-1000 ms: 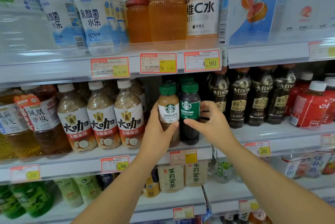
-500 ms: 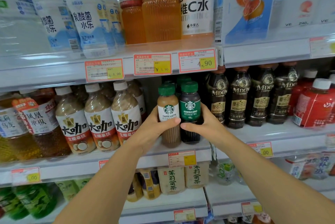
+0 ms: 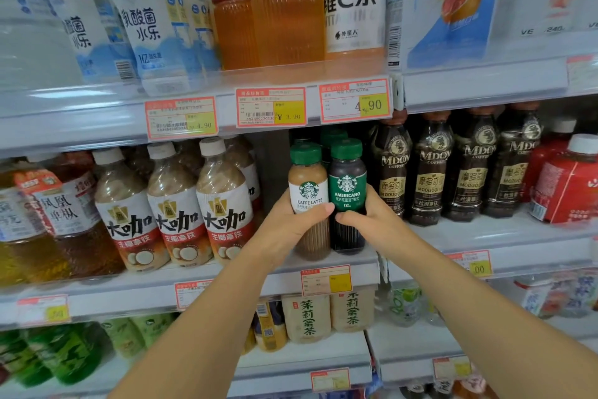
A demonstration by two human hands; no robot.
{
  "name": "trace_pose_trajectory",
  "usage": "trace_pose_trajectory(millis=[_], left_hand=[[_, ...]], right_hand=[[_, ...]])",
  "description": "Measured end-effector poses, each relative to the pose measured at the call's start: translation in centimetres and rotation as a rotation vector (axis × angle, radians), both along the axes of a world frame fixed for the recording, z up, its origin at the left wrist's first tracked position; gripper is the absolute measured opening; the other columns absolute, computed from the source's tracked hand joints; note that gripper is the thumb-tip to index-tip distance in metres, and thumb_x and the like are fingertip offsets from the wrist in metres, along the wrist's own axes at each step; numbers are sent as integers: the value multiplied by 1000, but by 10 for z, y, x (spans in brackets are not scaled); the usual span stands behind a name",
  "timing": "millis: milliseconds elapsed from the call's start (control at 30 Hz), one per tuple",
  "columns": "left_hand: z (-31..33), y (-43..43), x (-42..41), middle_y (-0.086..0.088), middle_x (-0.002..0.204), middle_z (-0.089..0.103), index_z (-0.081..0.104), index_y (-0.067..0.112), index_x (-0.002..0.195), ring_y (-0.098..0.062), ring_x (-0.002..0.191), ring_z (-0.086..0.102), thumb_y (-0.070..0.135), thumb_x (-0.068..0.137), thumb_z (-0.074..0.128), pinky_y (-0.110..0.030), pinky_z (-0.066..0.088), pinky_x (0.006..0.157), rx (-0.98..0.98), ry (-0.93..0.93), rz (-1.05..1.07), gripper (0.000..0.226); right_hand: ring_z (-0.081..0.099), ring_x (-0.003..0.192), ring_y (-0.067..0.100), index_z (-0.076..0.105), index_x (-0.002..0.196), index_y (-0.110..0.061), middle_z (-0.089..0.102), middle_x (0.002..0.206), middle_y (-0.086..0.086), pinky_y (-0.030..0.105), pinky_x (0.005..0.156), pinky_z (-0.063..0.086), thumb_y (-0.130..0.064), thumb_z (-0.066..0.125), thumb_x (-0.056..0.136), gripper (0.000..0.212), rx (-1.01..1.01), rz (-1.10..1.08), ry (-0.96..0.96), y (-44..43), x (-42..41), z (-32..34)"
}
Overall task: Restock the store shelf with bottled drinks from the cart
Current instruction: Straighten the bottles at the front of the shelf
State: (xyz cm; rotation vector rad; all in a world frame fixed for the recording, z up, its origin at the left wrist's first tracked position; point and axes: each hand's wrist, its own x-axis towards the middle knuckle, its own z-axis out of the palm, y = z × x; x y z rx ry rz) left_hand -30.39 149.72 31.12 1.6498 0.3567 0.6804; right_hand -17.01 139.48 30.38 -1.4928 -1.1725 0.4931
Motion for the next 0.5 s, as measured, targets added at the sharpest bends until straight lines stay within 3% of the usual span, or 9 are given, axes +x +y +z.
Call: trace_pose_trajectory(millis=[67, 167, 267, 400, 500], left_hand=[[-1, -2, -1, 5, 115, 65, 50, 18, 125, -8, 107, 61, 13, 82, 68, -18, 51, 82, 56, -14, 46, 47], [-7, -1, -12, 13, 120, 60, 40, 27, 132, 4, 107, 57, 19, 78, 74, -14, 50, 82, 167, 33, 131, 64], [-15, 2, -22, 20, 122, 56, 35, 38, 133, 6, 112, 53, 19, 78, 73, -25, 47, 95, 286, 86, 180, 68], [-18, -1, -24, 20, 125, 55, 35, 37, 134, 1, 116, 51, 24, 78, 73, -35, 43, 102, 341, 86, 257, 70], [-20, -5, -24, 19, 125, 55, 34, 35, 137, 1, 116, 50, 27, 78, 72, -34, 44, 101, 355, 86, 296, 71]], right_hand=[[46, 92, -26, 33, 131, -36, 49, 108, -32, 4, 78, 40, -15, 64, 83, 61, 0, -7, -11, -1, 0, 1], [43, 91, -31, 24, 139, -35, 42, 109, -38, -7, 70, 34, -17, 69, 81, 76, 23, -53, -66, -8, 0, 0], [44, 102, -11, 24, 141, -32, 39, 107, -40, -1, 73, 32, -21, 69, 80, 76, 17, -116, -165, -13, -3, -2], [45, 107, -7, 29, 139, -26, 48, 120, -19, -2, 83, 30, -16, 67, 81, 70, 57, -123, -217, -12, -10, -4], [40, 120, 2, 30, 139, -25, 45, 131, -8, 15, 96, 29, -14, 65, 82, 68, 69, -92, -240, -9, -14, -4]])
